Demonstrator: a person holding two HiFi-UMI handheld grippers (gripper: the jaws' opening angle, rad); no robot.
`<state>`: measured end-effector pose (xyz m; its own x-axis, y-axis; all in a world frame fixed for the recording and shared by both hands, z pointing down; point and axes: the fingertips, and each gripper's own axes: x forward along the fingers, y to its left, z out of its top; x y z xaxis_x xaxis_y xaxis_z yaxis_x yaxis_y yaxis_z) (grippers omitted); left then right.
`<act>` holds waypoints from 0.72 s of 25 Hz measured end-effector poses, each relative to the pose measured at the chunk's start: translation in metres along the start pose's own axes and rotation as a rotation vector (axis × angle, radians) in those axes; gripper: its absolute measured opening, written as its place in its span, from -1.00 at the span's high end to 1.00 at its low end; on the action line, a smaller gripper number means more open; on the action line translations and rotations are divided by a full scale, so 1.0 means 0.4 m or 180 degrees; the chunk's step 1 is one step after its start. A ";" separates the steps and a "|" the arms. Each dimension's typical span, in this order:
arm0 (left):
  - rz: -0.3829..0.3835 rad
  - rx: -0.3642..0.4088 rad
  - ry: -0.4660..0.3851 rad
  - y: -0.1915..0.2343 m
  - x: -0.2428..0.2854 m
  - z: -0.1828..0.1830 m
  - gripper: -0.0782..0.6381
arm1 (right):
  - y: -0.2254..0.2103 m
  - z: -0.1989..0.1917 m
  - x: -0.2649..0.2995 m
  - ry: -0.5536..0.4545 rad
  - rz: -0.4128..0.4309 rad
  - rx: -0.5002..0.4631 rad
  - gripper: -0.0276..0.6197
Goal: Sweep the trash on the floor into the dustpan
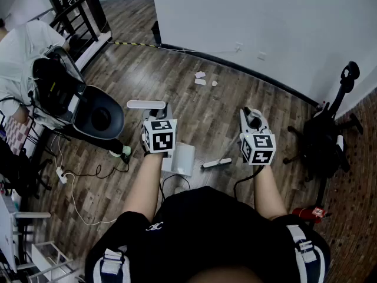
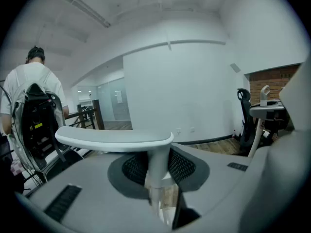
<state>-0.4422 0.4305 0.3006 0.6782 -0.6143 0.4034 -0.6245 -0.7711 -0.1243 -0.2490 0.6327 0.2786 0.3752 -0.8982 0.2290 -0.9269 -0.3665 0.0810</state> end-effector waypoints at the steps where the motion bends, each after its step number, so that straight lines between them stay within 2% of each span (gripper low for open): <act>1: -0.0024 0.0017 -0.0007 -0.011 0.000 0.001 0.52 | 0.004 0.001 0.000 -0.0005 0.0009 -0.0007 0.76; 9: -0.0124 0.0006 -0.0076 -0.026 -0.005 0.009 0.52 | 0.043 0.019 0.002 -0.0056 0.0047 -0.0093 0.76; 18: -0.0214 -0.0007 -0.0137 -0.009 0.004 0.012 0.52 | 0.035 0.037 0.012 -0.0107 -0.0081 -0.0043 0.76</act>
<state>-0.4369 0.4315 0.2974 0.7347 -0.5677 0.3714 -0.5777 -0.8105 -0.0962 -0.2601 0.6198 0.2666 0.3985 -0.8964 0.1941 -0.9171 -0.3861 0.0995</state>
